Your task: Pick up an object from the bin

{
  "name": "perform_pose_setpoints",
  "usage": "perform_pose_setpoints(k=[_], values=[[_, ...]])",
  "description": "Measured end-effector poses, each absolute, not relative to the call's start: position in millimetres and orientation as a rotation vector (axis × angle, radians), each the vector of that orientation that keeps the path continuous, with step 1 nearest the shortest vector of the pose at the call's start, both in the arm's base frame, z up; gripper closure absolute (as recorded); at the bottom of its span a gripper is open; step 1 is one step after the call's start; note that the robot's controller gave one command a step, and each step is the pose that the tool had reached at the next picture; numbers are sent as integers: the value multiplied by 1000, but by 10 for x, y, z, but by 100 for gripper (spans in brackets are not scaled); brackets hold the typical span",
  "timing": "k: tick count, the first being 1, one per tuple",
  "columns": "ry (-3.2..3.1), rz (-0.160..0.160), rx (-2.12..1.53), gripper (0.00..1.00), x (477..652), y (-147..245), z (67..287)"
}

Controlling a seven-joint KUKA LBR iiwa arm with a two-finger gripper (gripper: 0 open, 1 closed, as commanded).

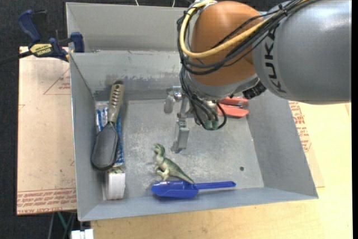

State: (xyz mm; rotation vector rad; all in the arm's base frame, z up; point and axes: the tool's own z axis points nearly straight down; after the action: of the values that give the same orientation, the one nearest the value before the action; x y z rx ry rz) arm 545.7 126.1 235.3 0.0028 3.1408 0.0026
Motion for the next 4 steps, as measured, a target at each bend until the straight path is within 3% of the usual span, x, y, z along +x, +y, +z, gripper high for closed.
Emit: perform_pose_setpoints(k=[1, 2, 3, 4], values=[[3141, 3, 3, 0, 5457, 1261, 2353], [3130, 5, 2, 0, 5412, 1321, 2208], [3128, 5, -219, 0, 5393, 1477, 1619], [3121, 5, -305, 0, 5404, 1222, 1596]])
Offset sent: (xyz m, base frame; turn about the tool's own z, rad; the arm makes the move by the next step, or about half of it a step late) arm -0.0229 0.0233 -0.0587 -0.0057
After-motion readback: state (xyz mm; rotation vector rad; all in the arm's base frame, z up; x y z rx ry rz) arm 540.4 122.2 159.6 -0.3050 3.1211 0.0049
